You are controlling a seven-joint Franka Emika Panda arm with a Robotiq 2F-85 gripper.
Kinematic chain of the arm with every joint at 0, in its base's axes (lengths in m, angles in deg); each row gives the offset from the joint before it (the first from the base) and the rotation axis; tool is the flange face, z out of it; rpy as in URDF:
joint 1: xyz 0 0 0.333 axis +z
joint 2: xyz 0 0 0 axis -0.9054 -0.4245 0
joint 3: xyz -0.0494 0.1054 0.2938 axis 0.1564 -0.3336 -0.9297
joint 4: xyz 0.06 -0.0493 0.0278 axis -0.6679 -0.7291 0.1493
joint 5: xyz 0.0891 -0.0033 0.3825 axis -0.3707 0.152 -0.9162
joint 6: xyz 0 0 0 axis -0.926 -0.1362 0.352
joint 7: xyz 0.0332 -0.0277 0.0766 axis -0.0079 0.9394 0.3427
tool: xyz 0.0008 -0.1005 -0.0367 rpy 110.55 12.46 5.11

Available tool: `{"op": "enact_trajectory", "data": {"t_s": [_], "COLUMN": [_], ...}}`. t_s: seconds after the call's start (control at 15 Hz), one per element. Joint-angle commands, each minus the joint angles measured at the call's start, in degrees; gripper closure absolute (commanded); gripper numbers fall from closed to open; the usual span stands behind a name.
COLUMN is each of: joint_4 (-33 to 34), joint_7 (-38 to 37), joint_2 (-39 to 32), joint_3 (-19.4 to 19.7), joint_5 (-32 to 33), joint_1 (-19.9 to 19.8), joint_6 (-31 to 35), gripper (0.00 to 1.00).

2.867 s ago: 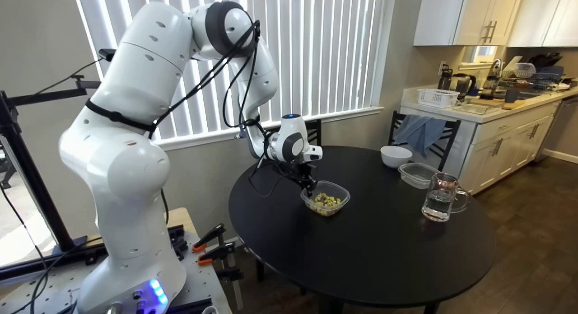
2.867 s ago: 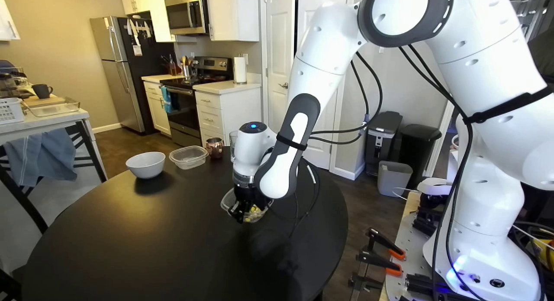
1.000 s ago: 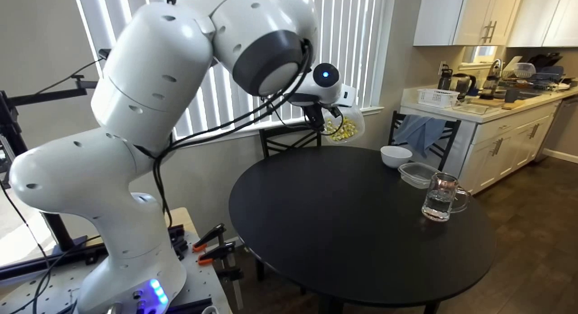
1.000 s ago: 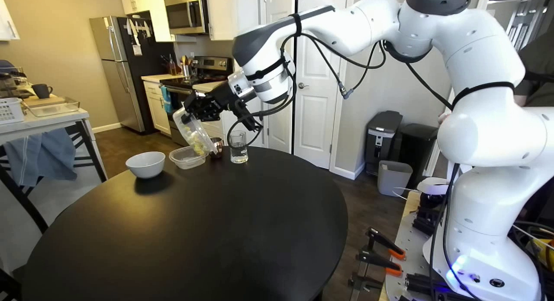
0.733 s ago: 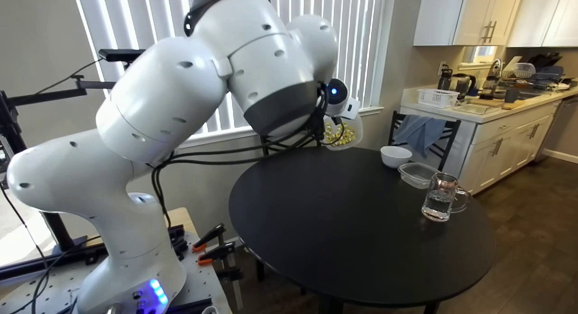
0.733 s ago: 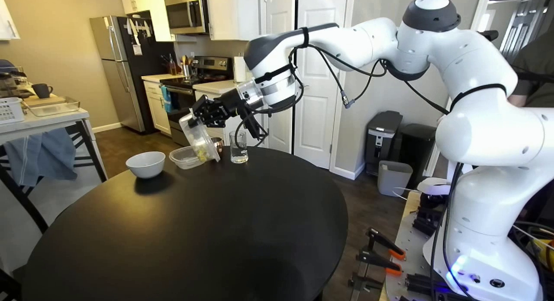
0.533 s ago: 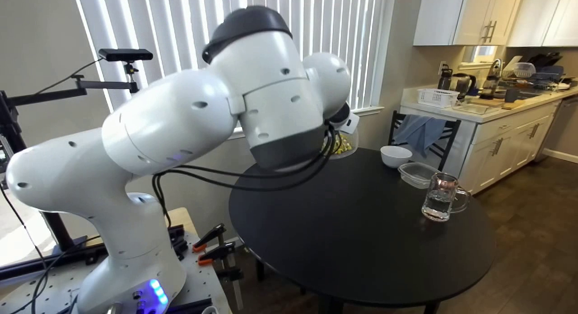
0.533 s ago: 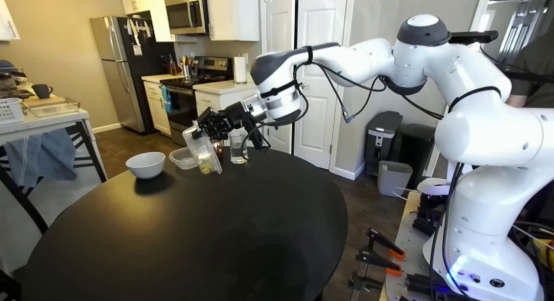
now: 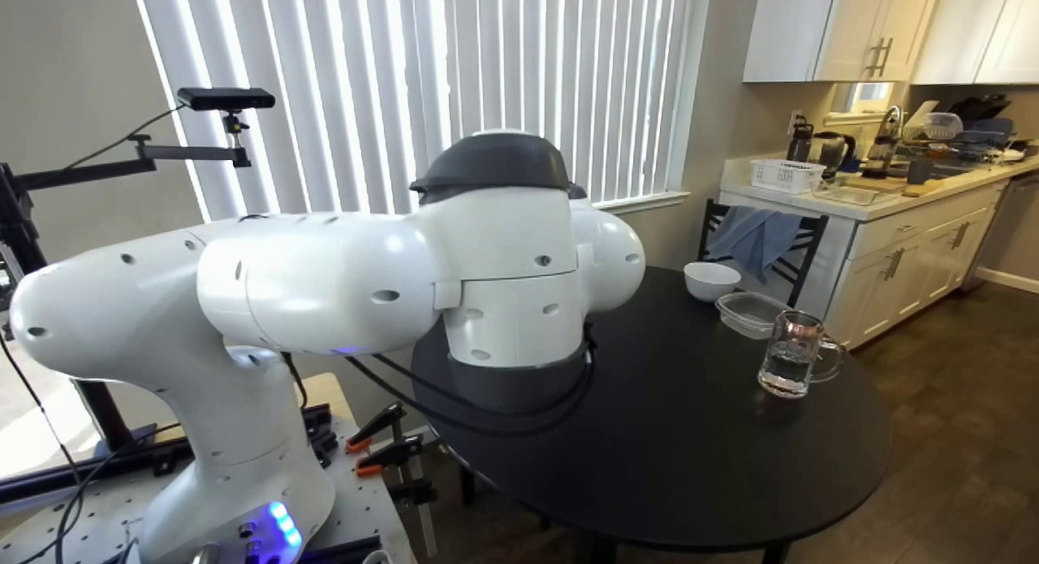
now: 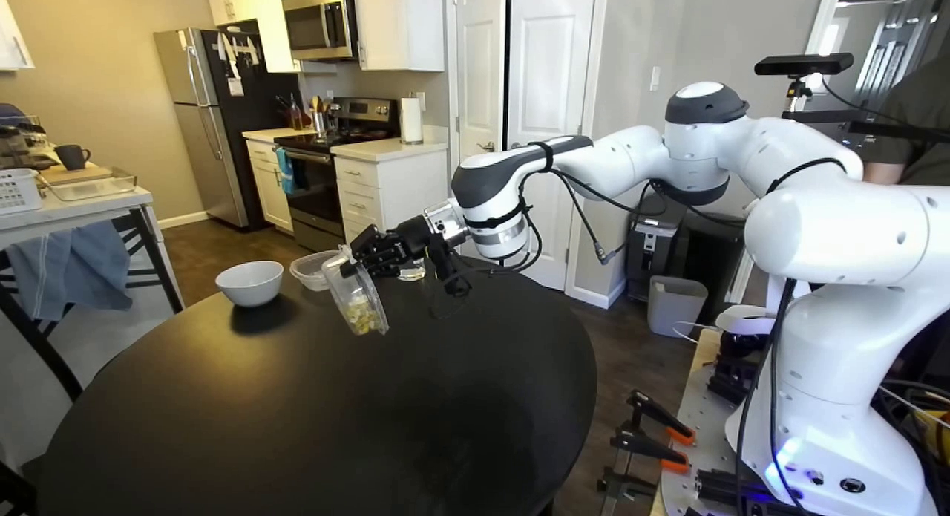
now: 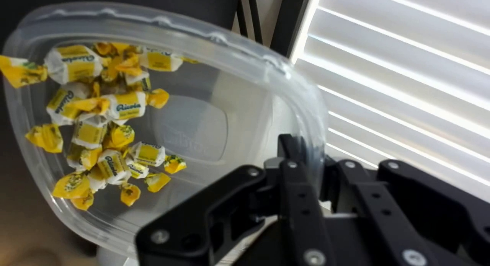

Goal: Pick up the clear lunch box with candy and pour out all the candy onto the table

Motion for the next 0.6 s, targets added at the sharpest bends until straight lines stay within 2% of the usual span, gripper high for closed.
{"op": "enact_trajectory", "data": {"t_s": [0.0, 0.33, 0.4, 0.53], "joint_4": [-1.11, -1.44, -3.74, -4.59], "joint_7": [-1.64, 1.01, 2.88, 6.42], "joint_2": [-4.96, -9.33, -5.51, -5.95], "joint_3": [-1.44, -2.09, -4.08, -5.64], "joint_5": [6.55, 14.79, 10.55, 9.83], "joint_1": [-2.73, -5.07, -5.78, -6.74], "joint_6": [-0.72, -3.24, -3.35, -6.23], "gripper": [0.99, 0.99, 0.99, 0.99]}}
